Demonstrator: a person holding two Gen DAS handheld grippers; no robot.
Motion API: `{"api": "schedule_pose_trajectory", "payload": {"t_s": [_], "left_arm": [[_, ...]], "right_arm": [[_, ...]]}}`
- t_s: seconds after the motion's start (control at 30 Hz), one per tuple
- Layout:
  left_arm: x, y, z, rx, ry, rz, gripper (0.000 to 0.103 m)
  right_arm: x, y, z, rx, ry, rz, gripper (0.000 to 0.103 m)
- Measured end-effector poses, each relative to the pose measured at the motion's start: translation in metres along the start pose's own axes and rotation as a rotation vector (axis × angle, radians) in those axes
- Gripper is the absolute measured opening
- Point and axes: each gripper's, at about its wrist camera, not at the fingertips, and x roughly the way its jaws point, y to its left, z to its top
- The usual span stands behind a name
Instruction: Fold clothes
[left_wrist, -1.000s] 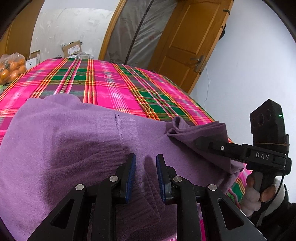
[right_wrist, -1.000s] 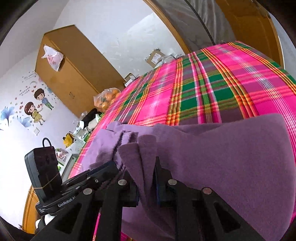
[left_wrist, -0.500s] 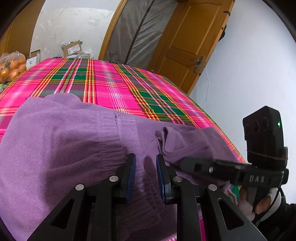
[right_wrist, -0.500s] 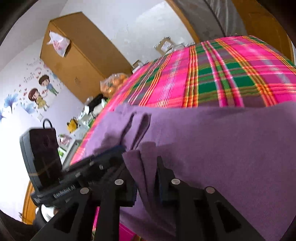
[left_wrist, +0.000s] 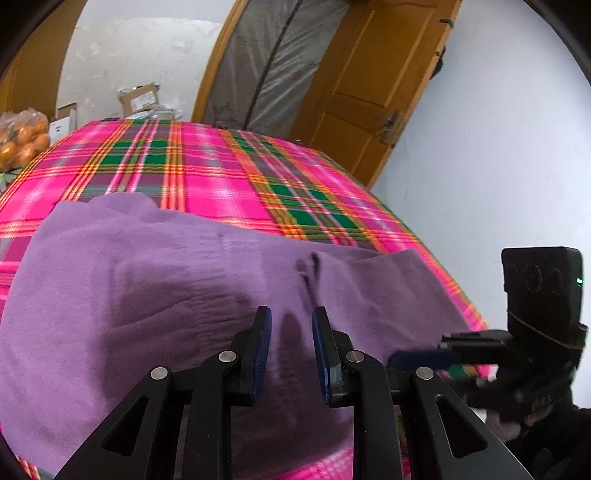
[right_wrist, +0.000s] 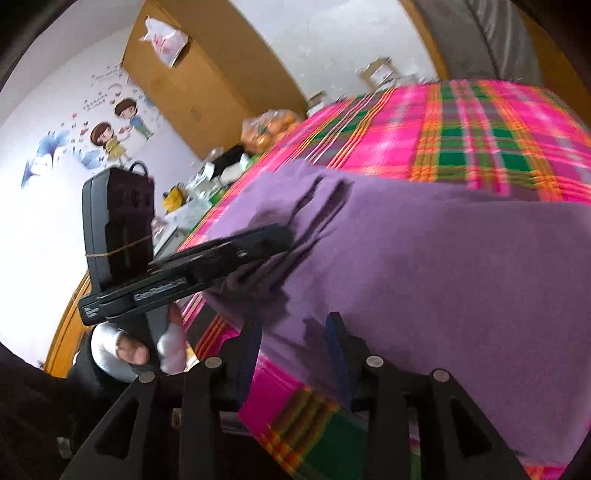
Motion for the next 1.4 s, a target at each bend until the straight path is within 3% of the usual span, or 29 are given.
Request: {"api": "schedule_pose_trajectory", "payload": {"t_s": [0.1,0.13,0.27,0.4,0.43,0.47,0.5,0.7,0.87,0.93,1.0,1.1,1.2,1.4], "left_arm": [[0.013,-0.01,0.003,0.012,0.035,-0.034,0.029],[0.017,-0.013,0.004,0.016,0.047,-0.045,0.038],[0.044,-0.014,0.008,-0.013,0.121,-0.028,0.038],[0.052,-0.018,0.014,-0.011,0.122,-0.002,0.038],[0.053,-0.02,0.014,-0.006,0.122,0.005,0.035],[0.054,-0.022,0.014,0.001,0.123,0.01,0.02],[0.055,-0.024,0.014,0.007,0.123,0.013,0.013],[0.046,-0.016,0.009,-0.021,0.087,0.016,0.008],[0.042,-0.012,0.007,-0.038,0.072,0.021,0.008],[0.043,-0.012,0.007,-0.032,0.074,0.025,0.008],[0.044,-0.012,0.006,-0.031,0.077,0.028,0.008],[0.042,-0.011,0.005,-0.039,0.081,0.02,0.009],[0.035,-0.009,0.005,-0.046,0.082,0.02,0.009],[0.014,-0.007,0.006,-0.054,0.042,0.049,0.009]], "right_arm": [[-0.03,-0.02,0.002,0.067,-0.097,-0.031,0.038],[-0.04,-0.027,0.003,0.089,-0.126,-0.046,0.038],[-0.06,-0.047,0.003,0.152,-0.18,-0.11,0.038],[-0.071,-0.064,-0.001,0.214,-0.209,-0.148,0.038],[-0.074,-0.069,-0.002,0.231,-0.219,-0.157,0.038],[-0.078,-0.074,-0.004,0.252,-0.235,-0.168,0.038],[-0.082,-0.078,-0.004,0.269,-0.251,-0.179,0.038],[-0.101,-0.088,-0.006,0.28,-0.333,-0.244,0.038],[-0.094,-0.092,-0.004,0.266,-0.315,-0.26,0.035],[-0.089,-0.093,-0.003,0.257,-0.3,-0.251,0.024],[-0.083,-0.096,-0.003,0.244,-0.276,-0.253,0.02],[-0.078,-0.111,-0.01,0.295,-0.236,-0.31,0.003],[-0.091,-0.118,-0.016,0.347,-0.283,-0.316,0.008],[-0.109,-0.105,-0.016,0.282,-0.314,-0.277,0.008]]}}
